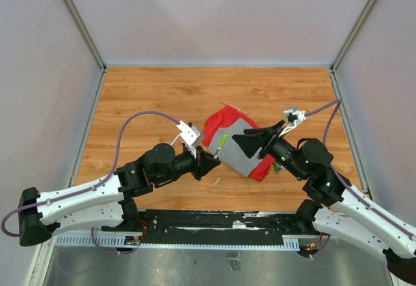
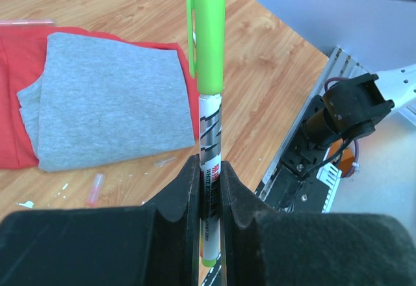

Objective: Insert the pens into the pen caps
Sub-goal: Press the pen cap onto the pen.

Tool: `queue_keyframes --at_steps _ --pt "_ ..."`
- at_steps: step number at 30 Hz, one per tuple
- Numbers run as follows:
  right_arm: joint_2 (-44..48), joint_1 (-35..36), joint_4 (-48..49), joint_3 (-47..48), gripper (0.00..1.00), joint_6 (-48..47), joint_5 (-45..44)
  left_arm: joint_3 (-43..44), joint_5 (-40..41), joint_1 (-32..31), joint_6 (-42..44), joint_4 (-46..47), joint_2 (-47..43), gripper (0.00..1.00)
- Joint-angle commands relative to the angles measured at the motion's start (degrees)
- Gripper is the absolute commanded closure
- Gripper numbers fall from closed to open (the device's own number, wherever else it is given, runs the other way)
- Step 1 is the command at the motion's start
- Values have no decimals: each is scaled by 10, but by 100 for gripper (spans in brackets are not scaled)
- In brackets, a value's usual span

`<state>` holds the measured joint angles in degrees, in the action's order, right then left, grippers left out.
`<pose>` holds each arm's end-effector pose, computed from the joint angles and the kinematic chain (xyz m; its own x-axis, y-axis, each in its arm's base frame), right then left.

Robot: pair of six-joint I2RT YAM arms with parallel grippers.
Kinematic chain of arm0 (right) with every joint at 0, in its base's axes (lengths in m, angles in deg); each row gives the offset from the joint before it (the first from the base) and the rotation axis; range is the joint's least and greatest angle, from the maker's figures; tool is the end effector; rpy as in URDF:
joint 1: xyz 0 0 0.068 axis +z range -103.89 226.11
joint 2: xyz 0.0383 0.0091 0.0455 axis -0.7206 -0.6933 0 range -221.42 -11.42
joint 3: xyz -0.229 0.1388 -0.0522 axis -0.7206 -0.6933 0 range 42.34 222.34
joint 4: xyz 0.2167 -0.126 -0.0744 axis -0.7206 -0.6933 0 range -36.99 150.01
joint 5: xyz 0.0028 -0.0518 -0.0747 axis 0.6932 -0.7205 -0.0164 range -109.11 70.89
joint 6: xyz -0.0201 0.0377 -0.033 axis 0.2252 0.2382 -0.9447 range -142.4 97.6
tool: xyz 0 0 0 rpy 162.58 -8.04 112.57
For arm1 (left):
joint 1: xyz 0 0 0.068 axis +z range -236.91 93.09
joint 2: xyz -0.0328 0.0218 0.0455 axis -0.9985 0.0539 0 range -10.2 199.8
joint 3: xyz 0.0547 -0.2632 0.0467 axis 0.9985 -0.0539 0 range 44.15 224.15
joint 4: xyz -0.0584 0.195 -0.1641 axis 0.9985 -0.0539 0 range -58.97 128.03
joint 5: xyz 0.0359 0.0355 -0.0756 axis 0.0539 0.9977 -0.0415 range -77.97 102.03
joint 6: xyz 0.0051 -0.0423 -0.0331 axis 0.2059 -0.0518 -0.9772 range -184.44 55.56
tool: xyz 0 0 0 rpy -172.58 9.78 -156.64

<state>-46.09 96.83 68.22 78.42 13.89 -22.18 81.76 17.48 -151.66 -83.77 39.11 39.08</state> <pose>0.0993 0.1184 0.3480 -0.3525 0.5025 -0.7894 -0.6587 0.4660 0.5908 0.0915 -0.1860 0.3026 -0.3589 -0.0117 -0.9333 0.7860 0.5355 -0.3089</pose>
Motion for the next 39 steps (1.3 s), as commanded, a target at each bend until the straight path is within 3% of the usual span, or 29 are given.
queue_keyframes --at_steps 1,14,22,31,39 --pt "-51 -3 -13 59 38 -3 28 21 0 -6 9 10 5 99" --pt "-134 -3 23 81 45 28 81 24 -11 -6 10 13 15 99" --pt "-152 -3 43 77 64 37 100 24 -13 -6 10 11 15 100" --pt "-162 -2 42 65 99 21 117 31 -4 -6 7 10 13 99" --pt "-157 -2 39 30 99 26 139 52 16 -6 -1 3 19 99"
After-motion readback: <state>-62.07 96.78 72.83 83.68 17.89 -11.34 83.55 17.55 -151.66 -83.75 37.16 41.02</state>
